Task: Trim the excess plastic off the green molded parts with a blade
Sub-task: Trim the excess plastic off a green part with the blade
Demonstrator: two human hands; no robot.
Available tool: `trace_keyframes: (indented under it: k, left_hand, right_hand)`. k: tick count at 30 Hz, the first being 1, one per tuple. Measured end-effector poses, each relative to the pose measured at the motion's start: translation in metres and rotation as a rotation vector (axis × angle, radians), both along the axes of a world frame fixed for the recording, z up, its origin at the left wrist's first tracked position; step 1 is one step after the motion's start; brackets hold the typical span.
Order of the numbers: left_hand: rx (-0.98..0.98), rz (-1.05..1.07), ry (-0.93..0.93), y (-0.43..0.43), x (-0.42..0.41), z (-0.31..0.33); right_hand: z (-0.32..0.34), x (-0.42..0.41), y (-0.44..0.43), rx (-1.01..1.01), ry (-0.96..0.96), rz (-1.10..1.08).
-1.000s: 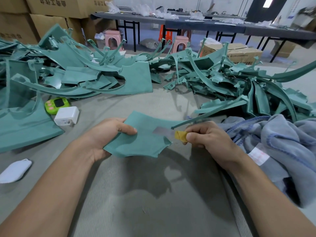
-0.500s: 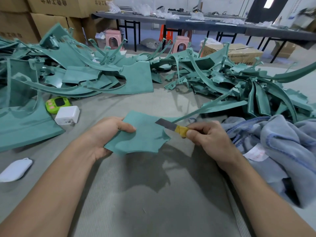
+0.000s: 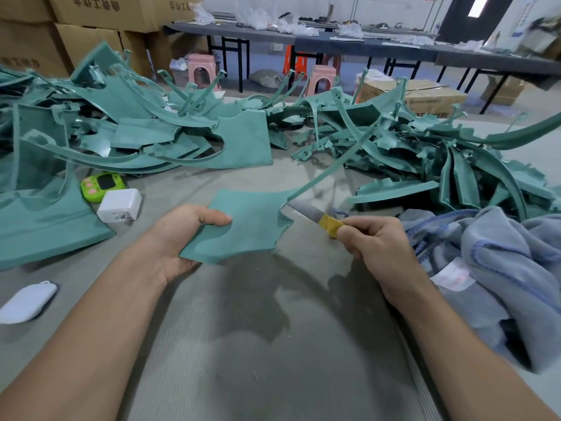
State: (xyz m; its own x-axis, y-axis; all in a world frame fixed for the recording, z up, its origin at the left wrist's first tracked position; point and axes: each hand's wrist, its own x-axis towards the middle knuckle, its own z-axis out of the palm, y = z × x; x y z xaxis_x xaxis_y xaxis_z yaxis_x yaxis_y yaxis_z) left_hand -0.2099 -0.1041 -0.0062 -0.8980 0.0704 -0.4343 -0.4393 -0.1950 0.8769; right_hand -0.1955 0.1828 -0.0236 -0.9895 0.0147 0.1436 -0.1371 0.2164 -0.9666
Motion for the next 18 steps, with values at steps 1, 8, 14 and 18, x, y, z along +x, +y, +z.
trace_keyframes:
  k: [1, 8, 14, 18]
  left_hand:
    - [0.003, 0.026, 0.001, 0.001, -0.001, 0.000]
    - [-0.015, 0.113, -0.002, 0.012, 0.000, 0.000]
    - [-0.012, 0.152, -0.015, 0.013, 0.000, 0.002]
    - [-0.006, 0.159, -0.031, 0.013, 0.001, 0.004]
  right_hand:
    - [0.001, 0.001, -0.001, -0.056, 0.005, 0.018]
    - [-0.005, 0.008, -0.014, 0.168, 0.091, 0.138]
    - [-0.002, 0.008, -0.008, 0.152, 0.167, 0.185]
    - [-0.007, 0.005, -0.013, 0.281, 0.171, -0.033]
